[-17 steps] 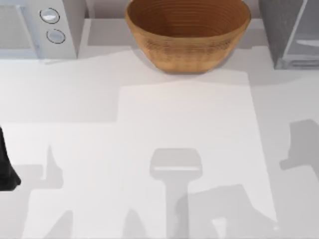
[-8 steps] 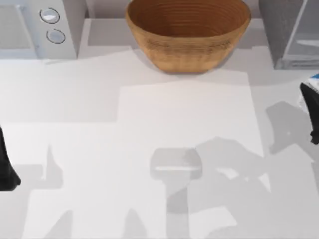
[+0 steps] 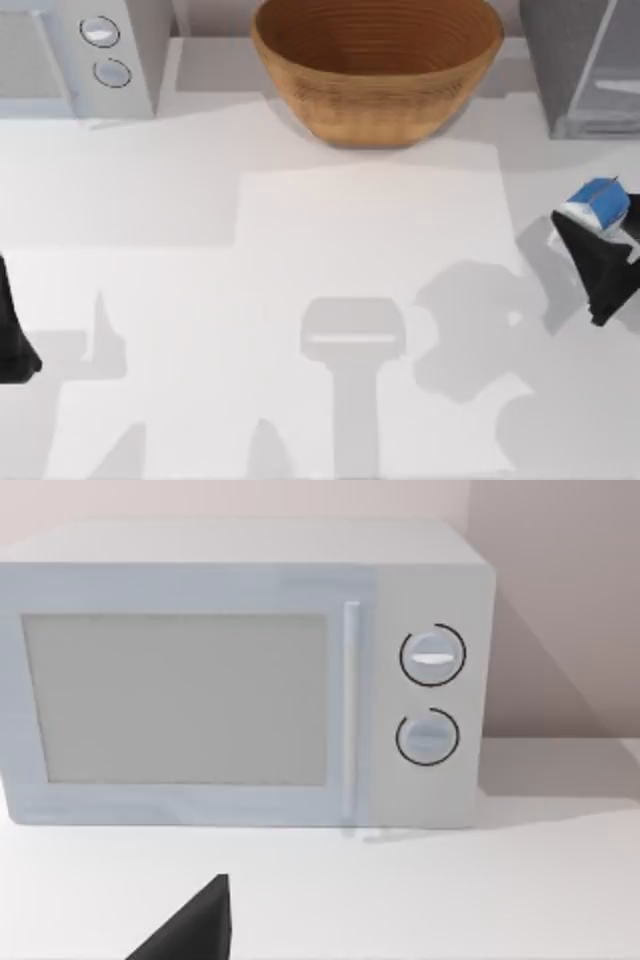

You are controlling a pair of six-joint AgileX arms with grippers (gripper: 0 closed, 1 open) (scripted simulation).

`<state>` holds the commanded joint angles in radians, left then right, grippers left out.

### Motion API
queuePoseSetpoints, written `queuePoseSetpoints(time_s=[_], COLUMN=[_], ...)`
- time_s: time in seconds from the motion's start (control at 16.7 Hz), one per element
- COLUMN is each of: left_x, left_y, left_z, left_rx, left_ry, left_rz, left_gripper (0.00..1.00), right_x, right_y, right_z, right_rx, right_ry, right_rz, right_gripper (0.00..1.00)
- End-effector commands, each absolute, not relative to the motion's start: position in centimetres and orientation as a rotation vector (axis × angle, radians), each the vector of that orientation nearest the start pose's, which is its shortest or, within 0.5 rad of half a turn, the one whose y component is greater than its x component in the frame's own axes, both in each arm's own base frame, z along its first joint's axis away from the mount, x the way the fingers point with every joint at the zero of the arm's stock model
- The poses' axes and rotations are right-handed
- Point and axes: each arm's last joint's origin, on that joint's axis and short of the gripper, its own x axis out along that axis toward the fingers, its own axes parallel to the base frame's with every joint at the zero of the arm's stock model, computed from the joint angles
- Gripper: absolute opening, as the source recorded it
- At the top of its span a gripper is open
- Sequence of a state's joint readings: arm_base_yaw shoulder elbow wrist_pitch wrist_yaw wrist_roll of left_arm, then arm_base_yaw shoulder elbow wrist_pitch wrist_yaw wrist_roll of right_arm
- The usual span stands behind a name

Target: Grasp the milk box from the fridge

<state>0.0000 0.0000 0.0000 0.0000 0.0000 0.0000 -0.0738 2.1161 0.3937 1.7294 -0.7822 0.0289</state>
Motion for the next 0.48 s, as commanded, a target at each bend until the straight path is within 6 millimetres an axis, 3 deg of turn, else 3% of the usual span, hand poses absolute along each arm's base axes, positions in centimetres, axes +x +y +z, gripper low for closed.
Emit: queuePoseSetpoints(time_s=[0.42, 0.48], left_x=[10.6, 10.6], left_y=[-0.1, -0.1], left_z=[16.0, 16.0], left_rx=[0.0, 0.0], left_ry=[0.0, 0.0], left_rz=[0.0, 0.0], left_gripper=[1.0, 1.0], right_x=[27.6, 27.5], right_y=[0.3, 0.4], right_z=[6.2, 3.7], right_rx=[0.004, 0.061], right_ry=[-0.006, 0.11], right_rz=[0.765, 0.757], right_gripper=[0.0, 0.0])
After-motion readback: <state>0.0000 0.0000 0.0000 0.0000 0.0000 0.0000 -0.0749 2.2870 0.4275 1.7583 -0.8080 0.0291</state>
